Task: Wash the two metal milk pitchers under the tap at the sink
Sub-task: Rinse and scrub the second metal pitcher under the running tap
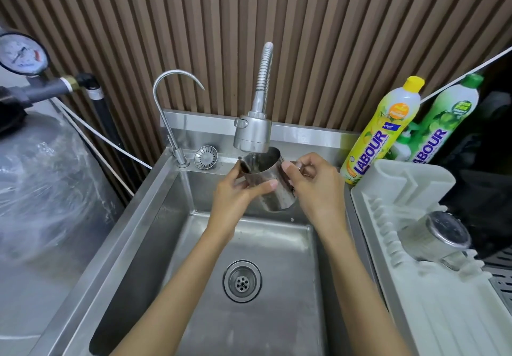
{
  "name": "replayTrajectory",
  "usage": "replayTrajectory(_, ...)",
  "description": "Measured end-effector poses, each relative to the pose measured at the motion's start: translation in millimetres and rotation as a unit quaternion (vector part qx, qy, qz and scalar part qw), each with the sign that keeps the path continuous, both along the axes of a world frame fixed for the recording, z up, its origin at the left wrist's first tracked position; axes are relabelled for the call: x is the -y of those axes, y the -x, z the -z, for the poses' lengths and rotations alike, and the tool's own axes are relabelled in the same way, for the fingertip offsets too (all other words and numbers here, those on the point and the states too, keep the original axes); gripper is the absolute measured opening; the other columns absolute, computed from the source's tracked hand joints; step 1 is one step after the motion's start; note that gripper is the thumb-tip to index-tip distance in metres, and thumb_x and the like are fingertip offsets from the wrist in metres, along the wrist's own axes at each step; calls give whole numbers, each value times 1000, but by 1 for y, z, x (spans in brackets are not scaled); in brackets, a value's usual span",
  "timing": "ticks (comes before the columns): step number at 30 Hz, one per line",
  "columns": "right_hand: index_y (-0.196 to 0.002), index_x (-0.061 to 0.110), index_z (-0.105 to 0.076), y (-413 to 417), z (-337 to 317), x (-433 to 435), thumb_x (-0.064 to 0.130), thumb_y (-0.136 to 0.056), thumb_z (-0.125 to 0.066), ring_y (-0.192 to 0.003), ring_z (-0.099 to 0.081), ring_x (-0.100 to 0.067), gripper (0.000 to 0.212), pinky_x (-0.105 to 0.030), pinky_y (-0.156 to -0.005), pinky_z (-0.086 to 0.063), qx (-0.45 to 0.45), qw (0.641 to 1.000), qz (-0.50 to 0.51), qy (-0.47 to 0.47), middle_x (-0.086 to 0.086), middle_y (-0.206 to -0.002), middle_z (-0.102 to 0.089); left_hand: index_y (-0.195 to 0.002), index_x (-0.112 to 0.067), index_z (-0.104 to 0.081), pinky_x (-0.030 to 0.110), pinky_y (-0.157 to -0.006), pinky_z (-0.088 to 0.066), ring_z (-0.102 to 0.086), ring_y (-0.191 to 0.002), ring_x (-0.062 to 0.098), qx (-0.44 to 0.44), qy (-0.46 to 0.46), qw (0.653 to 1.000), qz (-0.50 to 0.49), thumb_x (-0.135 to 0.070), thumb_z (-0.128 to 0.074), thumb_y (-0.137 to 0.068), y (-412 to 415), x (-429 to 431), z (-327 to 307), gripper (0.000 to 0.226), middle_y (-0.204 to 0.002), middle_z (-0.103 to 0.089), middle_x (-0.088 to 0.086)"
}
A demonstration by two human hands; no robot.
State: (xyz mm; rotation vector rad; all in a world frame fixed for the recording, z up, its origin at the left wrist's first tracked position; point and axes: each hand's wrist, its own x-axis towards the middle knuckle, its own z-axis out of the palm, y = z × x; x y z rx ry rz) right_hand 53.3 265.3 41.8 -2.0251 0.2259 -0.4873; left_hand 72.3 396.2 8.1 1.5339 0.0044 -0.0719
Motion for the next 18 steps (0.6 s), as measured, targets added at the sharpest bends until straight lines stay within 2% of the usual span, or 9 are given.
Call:
replayTrajectory(2,-75,13,-53,0,-2,-4,22,-85,-65,-76,-63,-26,18,-36,-70,-50,24,999,-16,-17,-9,-77,-68,-118,-11,-60,22,-87,-51,-67,-94,9,10,62,998,-7,3,-77,-68,-4,5,-1,55,-102,-73,2)
replayTrajectory(4,-75,15,-52,-3,0,-7,15,-88,-62,-86,-66,-11,16,-27,-78,-50,18,992,-63,-103,-1,-94,-70,-119,-10,-57,22,-87,-52,-66,-92,7,52,64,996,-29,10,-75,-66,-8,5,-3,60,-102,-72,0)
replayTrajectory(6,-75,13,-50,-7,7,-8,10,-90,-58,-94,-64,4,17,-16,-86,-47,-7,971,-119,-209,6,-110,-67,-117,-19,-56,24,-90,-50,-66,-95,7,95,38,993,-54,10,-77,-62,-12,0,-4,66,-104,-70,-3)
replayTrajectory(7,-76,10,-49,-9,12,-8,8,-90,-57,-97,-63,6,16,-18,-90,-46,-21,958,-138,-252,5,-115,-66,-116,-30,-56,26,-93,-48,-64,-101,7,117,11,991,-68,5,-80,-59,-13,-4,-3,71,-108,-68,-6)
replayTrajectory(9,-77,8,-48,-11,22,-11,5,-91,-55,-110,-61,-4,16,-28,-101,-44,-33,927,-164,-336,-6,-120,-65,-123,-41,-51,32,-101,-44,-58,-114,9,167,-75,979,-89,-11,-83,-55,-11,-9,-4,80,-120,-63,-9)
replayTrajectory(11,-75,8,-48,-11,30,-15,4,-91,-54,-117,-57,-22,18,-37,-105,-44,-30,897,-172,-406,-13,-108,-67,-137,-25,-46,22,-104,-41,-52,-117,2,201,-147,963,-101,-13,-85,-58,-6,-12,-5,88,-130,-55,-3)
replayTrajectory(14,-81,5,-52,-7,33,-17,9,-91,-55,-102,-62,-27,12,-34,-96,-51,-43,896,-164,-410,-13,-93,-68,-138,-11,-44,-4,-84,-33,-48,-97,-14,222,-206,946,-119,-8,-86,-61,3,-15,-10,88,-120,-49,2)
replayTrajectory(16,-86,3,-56,-4,32,-14,15,-91,-57,-95,-67,-27,13,-30,-86,-56,-59,915,-144,-371,-13,-91,-70,-139,-12,-42,-4,-83,-31,-47,-98,-5,206,-222,943,-135,-20,-88,-59,7,-15,-10,93,-111,-44,-1)
replayTrajectory(18,-85,5,-60,-2,27,-10,20,-89,-60,-85,-70,-25,15,-29,-71,-59,-73,934,-116,-331,-12,-86,-72,-139,-15,-44,8,-89,-33,-46,-104,11,175,-238,944,-149,-36,-87,-56,9,-14,-8,96,-105,-43,-2)
